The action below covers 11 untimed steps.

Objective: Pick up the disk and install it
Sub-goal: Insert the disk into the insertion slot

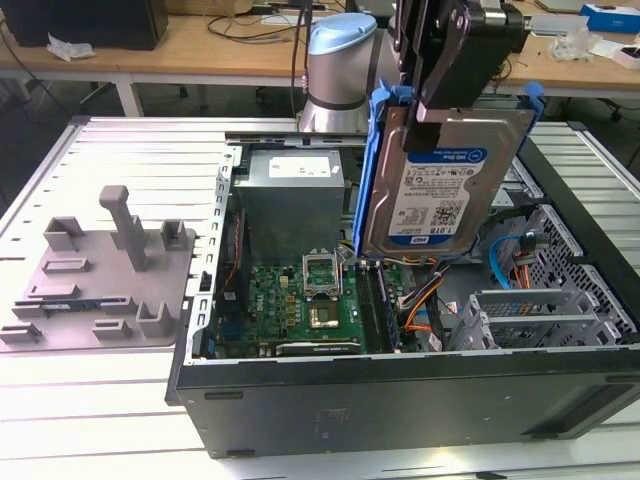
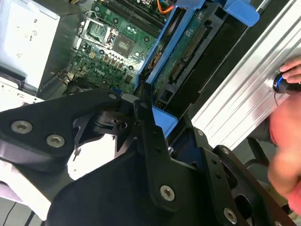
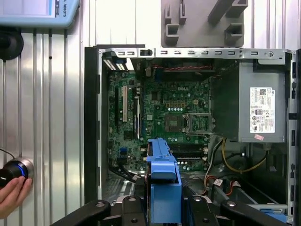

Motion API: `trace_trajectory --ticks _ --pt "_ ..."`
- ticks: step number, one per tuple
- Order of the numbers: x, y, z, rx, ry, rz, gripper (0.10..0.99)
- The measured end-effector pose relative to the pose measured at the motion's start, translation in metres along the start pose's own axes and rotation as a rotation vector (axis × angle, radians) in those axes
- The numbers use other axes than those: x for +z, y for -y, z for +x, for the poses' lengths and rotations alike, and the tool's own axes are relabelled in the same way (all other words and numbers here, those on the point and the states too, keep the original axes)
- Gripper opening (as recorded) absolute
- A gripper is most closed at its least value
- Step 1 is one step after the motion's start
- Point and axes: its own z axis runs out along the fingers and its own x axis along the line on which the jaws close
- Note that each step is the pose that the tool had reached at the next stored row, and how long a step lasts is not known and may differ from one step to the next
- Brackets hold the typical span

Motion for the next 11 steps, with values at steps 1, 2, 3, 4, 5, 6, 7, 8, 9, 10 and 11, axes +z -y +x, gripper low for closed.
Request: trace_trajectory --ticks 1,2,3,4,5,6,7,8,9,10,11 --pt "0.0006 -0.0001 0.0023 0.000 0.0001 0.000 0.365" --pt "0.0008 -0.0001 0.0040 0.000 0.0001 0.000 0.365" --pt "0.0009 0.0000 0.0060 0.000 0.0000 0.000 0.365" --pt "0.0010 0.0001 0.0075 0.000 0.0000 0.000 0.365" --pt "0.0010 0.0005 0.0091 0.000 0.0001 0.000 0.365" --pt "0.0011 0.0011 0.0102 0.000 0.0000 0.000 0.365" --pt "0.0011 0.0030 0.0124 0.000 0.0001 0.000 0.365" --pt "0.0011 0.0047 0.0139 0.000 0.0001 0.000 0.365" --pt "0.0011 0.0076 0.0159 0.000 0.0001 0.000 0.365" --pt "0.0011 0.0096 0.0172 0.000 0.0001 0.000 0.365" --pt "0.0011 0.0122 0.0190 0.000 0.0000 0.000 0.365"
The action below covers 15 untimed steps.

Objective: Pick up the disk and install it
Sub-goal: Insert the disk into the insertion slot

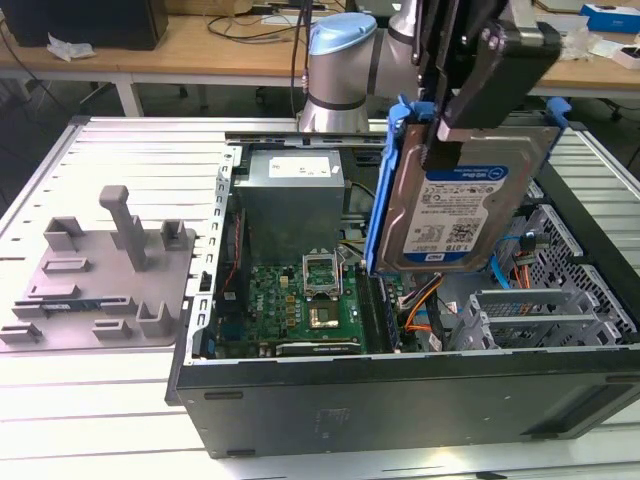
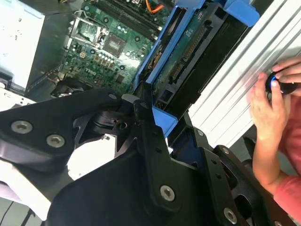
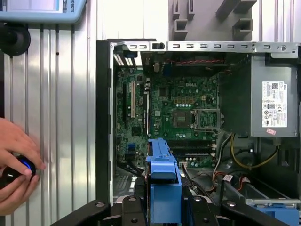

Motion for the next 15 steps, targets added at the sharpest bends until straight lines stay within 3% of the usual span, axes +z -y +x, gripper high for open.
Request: trace_trajectory --ticks 3,10,15 --pt "0.0000 0.0086 0.0047 0.000 0.0001 0.000 0.365" --pt "0.0001 0.0132 0.0080 0.000 0.0122 0.000 0.365" --pt "0.0004 0.0210 0.0116 0.000 0.0184 0.000 0.365"
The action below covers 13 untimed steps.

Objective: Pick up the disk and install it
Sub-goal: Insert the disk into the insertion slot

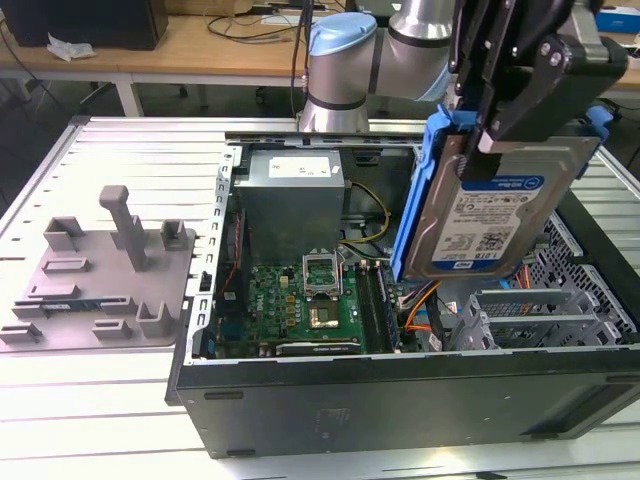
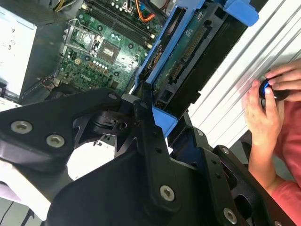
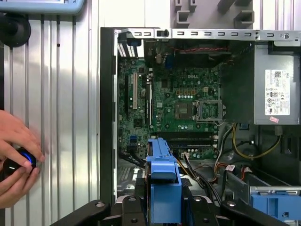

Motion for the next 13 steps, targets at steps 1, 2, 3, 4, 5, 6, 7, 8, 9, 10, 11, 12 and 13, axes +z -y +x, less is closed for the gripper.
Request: trace_trajectory --ticks 1,2,3,4,5,6,7,8,9,10,11,12,13 --pt "0.0000 0.0022 0.0008 0.000 0.0030 0.000 0.365" --pt "0.0000 0.0038 0.0013 0.000 0.0058 0.000 0.365" --pt "0.0000 0.0066 0.0021 0.000 0.0110 0.000 0.365" --pt "0.0000 0.0084 0.0026 0.000 0.0146 0.000 0.365" --pt "0.0001 0.0120 0.0036 0.000 0.0198 0.000 0.365" --pt "0.0003 0.0165 0.0049 0.000 0.0222 0.000 0.365" --pt "0.0006 0.0231 0.0057 0.000 0.0223 0.000 0.365" --pt "0.0008 0.0298 0.0062 0.000 0.0222 0.000 0.365" --pt "0.0013 0.0359 0.0063 0.000 0.0224 0.000 0.365" --pt "0.0016 0.0415 0.0064 0.001 0.0223 0.000 0.365" --pt "0.0017 0.0457 0.0064 0.002 0.0222 0.000 0.365" --pt "0.0020 0.0507 0.0064 0.003 0.0221 0.000 0.365" --pt "0.0021 0.0536 0.0064 0.003 0.0220 0.000 0.365"
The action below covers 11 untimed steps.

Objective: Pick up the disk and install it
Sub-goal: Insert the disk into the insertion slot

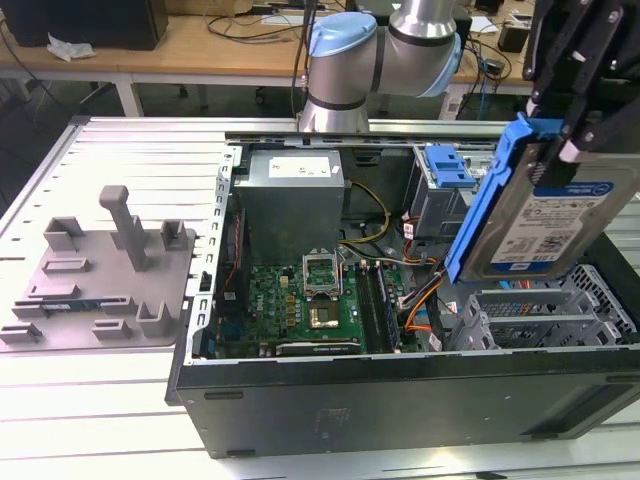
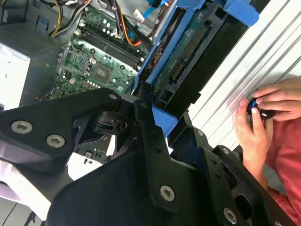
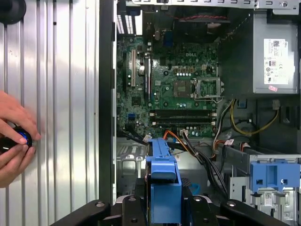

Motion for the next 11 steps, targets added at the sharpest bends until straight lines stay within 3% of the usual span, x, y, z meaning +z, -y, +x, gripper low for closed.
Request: trace_trajectory --ticks 5,8,11 --pt "0.0006 0.0137 0.0000 0.001 0.0001 0.000 0.365" --pt "0.0011 0.0254 0.0000 0.002 0.0001 0.000 0.365" --pt "0.0014 0.0305 0.0000 0.002 0.0000 0.000 0.365"
